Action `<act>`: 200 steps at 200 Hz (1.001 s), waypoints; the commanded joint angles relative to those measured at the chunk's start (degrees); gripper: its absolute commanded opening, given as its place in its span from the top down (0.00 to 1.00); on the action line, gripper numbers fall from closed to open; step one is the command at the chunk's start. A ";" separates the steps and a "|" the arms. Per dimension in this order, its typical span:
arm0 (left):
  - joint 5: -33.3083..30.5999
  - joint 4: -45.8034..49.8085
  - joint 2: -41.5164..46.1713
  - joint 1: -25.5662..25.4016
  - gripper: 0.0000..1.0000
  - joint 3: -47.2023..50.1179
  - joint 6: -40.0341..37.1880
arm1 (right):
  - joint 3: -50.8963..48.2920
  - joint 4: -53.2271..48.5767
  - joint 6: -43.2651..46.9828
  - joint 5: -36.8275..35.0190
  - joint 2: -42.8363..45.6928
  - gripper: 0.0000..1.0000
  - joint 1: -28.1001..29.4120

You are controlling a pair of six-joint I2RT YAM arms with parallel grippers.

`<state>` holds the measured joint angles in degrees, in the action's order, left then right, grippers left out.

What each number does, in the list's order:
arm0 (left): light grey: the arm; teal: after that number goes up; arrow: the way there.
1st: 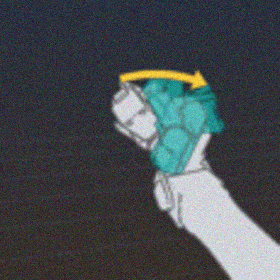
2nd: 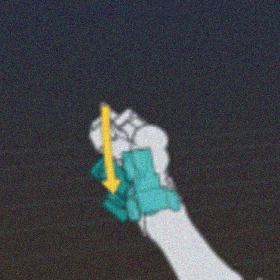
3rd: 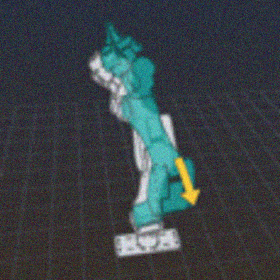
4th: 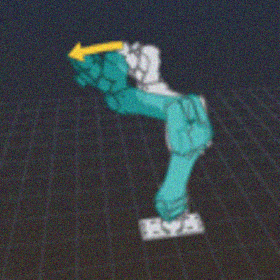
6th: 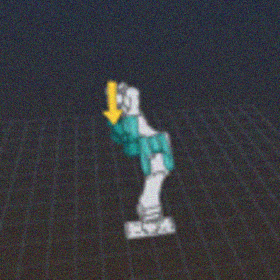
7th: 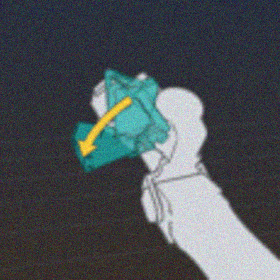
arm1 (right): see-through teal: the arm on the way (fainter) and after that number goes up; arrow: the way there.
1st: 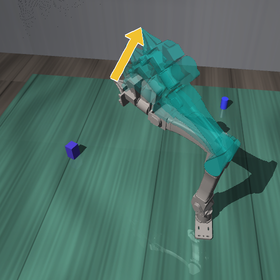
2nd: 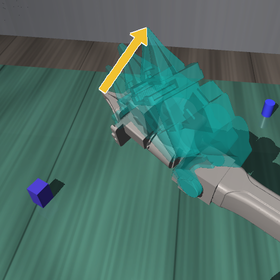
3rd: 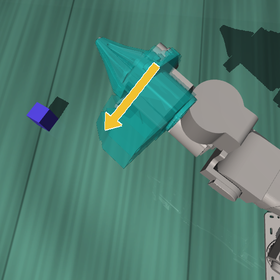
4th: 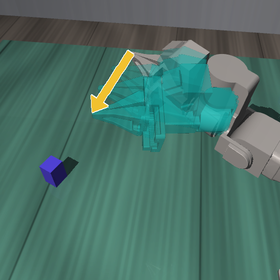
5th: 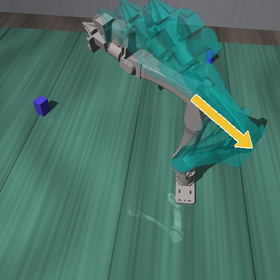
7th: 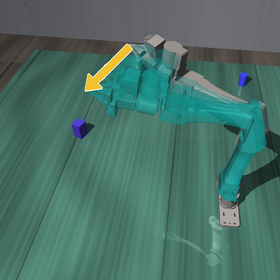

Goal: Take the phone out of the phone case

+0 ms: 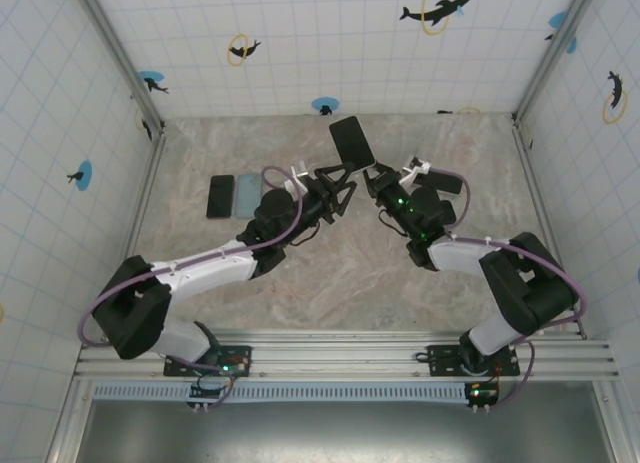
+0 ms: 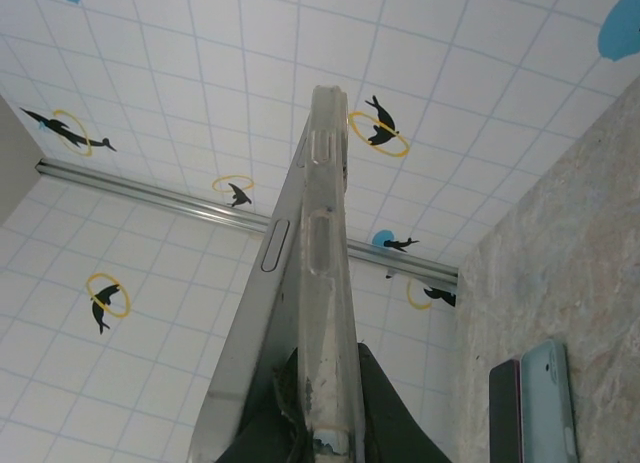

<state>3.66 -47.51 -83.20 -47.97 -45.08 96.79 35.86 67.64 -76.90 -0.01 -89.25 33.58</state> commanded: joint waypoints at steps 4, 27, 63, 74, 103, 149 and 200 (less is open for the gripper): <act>-1.13 -4.86 -1.72 -0.11 0.41 -1.80 3.13 | 3.25 6.68 0.71 -1.70 0.13 0.99 0.69; -1.97 -6.55 -2.12 -0.11 0.43 -0.45 4.42 | 3.51 7.25 0.79 -1.29 -0.05 0.99 0.69; -2.63 -8.35 -2.98 -0.11 0.46 -0.80 4.46 | 3.43 8.30 0.50 -0.80 -0.70 0.99 1.13; -2.69 -8.36 -3.15 -0.02 0.47 -0.39 4.53 | 3.51 8.97 0.16 -0.72 -0.98 0.99 1.22; -2.67 -7.89 -3.47 -0.03 0.48 0.03 4.70 | 3.61 8.83 0.27 -0.49 -0.68 0.99 1.27; -1.64 -4.92 -3.50 0.39 0.52 0.27 3.67 | 3.17 9.18 0.26 -0.37 -0.40 0.99 1.25; -1.29 -3.42 -3.15 1.47 0.55 0.52 2.56 | 2.99 9.80 0.20 0.26 -0.49 1.00 1.48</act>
<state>2.11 -51.79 -86.28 -47.18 -44.71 100.53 36.05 69.69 -76.90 0.30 -90.37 34.54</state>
